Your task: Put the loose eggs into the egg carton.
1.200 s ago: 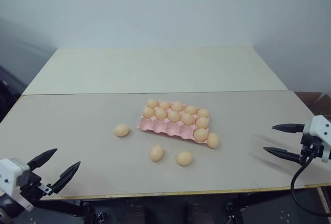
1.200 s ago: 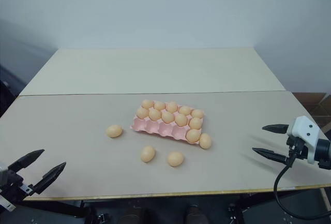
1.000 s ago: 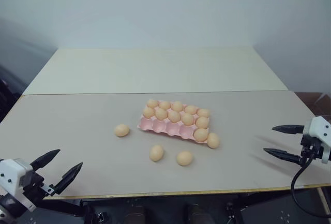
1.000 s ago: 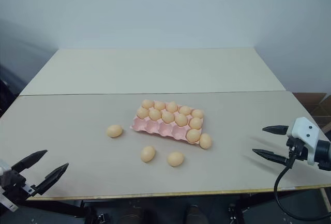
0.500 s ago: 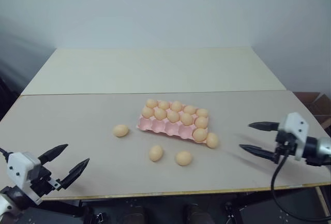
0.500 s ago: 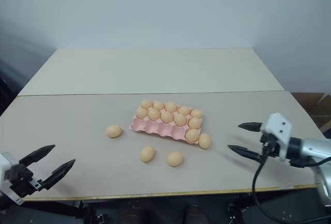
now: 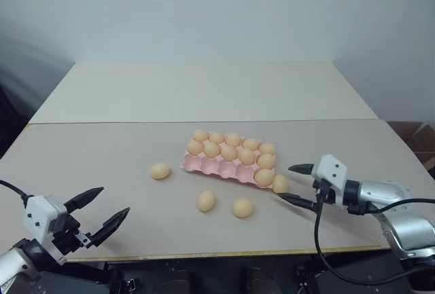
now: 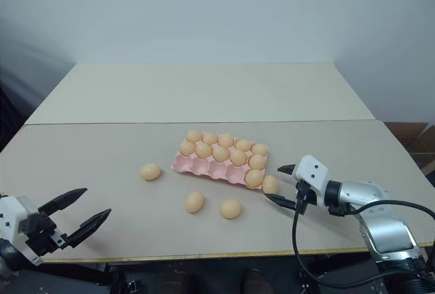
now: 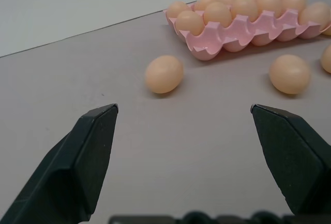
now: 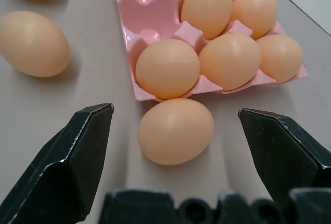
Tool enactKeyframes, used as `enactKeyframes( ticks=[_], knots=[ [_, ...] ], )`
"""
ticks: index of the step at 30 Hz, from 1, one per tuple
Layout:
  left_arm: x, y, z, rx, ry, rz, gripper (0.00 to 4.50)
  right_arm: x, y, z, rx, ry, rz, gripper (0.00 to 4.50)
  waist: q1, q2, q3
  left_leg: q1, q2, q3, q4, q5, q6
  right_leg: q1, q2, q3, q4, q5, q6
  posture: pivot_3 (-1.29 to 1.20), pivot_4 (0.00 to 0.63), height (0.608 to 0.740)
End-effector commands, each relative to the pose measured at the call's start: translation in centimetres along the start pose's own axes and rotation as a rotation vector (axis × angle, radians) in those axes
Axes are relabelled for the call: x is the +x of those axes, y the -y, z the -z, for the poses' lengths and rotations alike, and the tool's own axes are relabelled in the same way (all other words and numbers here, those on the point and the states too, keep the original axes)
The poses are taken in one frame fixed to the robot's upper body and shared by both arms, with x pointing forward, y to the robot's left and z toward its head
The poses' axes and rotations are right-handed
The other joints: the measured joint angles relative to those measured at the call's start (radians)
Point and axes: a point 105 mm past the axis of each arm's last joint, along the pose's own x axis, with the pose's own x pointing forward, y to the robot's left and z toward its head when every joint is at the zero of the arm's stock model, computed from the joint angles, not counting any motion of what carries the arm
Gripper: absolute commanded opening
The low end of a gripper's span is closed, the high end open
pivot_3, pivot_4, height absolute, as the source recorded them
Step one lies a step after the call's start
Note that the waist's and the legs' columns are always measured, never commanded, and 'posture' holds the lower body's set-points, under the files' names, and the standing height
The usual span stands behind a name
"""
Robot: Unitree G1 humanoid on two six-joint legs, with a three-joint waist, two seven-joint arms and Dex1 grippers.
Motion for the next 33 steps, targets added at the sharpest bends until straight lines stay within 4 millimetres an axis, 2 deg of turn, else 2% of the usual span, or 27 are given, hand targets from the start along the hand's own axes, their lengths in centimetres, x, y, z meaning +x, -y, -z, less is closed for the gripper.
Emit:
enactKeyframes(
  ticks=[1, 10, 14, 17, 22, 27, 30, 33],
  knots=[
    [0.1, 0.5, -0.7, 0.033, 0.021, 0.02, 4.48, 0.6, 0.6, -0.4, -0.043, 0.015, 0.021, 4.5, 0.0, 0.0, 0.0, 0.0, 0.0, 0.0, 0.0, 0.0, 0.0, 0.0, 0.0, 0.0, 0.0, 0.0, 0.0, 0.0, 0.15, 0.74],
    [-0.1, 0.6, -0.3, 0.033, 0.022, 0.016, 4.48, 1.8, 1.0, 1.0, -0.026, -0.013, 0.02, 4.5, 0.0, -0.001, 0.0, 0.0, 0.0, 0.0, 0.0, 0.0, 0.0, 0.0, 0.0, 0.0, 0.0, 0.0, 0.0, 0.0, 0.15, 0.74],
    [-0.2, 0.5, -0.2, 0.035, 0.022, 0.012, 4.5, 1.8, 0.8, 1.1, -0.024, -0.01, 0.011, 3.61, 0.0, 0.0, 0.0, 0.0, 0.0, 0.0, 0.0, 0.0, 0.0, 0.0, 0.0, 0.0, 0.0, 0.0, 0.0, 0.0, 0.15, 0.74],
    [-0.3, 0.4, 0.0, 0.038, 0.02, 0.009, 4.5, 1.7, 0.8, 1.2, -0.037, -0.016, 0.023, 2.64, 0.0, -0.001, 0.0, 0.0, 0.0, 0.0, 0.0, 0.0, 0.0, 0.0, 0.0, 0.0, 0.0, 0.0, 0.0, 0.0, 0.15, 0.74],
    [-0.2, 0.4, 0.3, 0.043, 0.019, 0.006, 4.5, 0.8, 0.8, 1.3, -0.037, -0.021, 0.039, 2.64, 0.0, -0.001, 0.0, 0.0, 0.0, 0.0, 0.0, 0.0, 0.0, 0.0, 0.0, 0.0, 0.0, 0.0, -0.001, 0.0, 0.15, 0.74],
    [-0.1, 0.2, 0.4, 0.048, 0.021, 0.012, 4.5, -1.5, 2.0, 1.8, -0.061, -0.076, 0.11, 2.64, 0.007, -0.001, 0.0, 0.0, 0.0, 0.0, 0.0, 0.0, 0.0, 0.0, 0.0, 0.0, 0.0, 0.0, 0.0, 0.0, 0.15, 0.74],
    [0.1, 0.1, 0.4, 0.048, 0.026, 0.017, 4.5, -2.7, 3.2, 0.5, -0.099, -0.065, 0.148, 2.64, 0.007, -0.001, 0.0, 0.0, 0.0, 0.0, 0.0, 0.0, 0.0, 0.0, 0.0, 0.0, 0.0, 0.0, 0.0, 0.0, 0.15, 0.74],
    [0.2, 0.2, 0.6, 0.045, 0.027, 0.024, 4.5, -2.3, 3.5, -3.2, -0.148, 0.027, 0.128, 2.64, -0.004, -0.001, 0.0, 0.0, 0.001, 0.001, 0.0, 0.0, 0.0, 0.0, 0.001, 0.0, 0.001, 0.0, -0.001, 0.0, 0.15, 0.74]
  ],
)
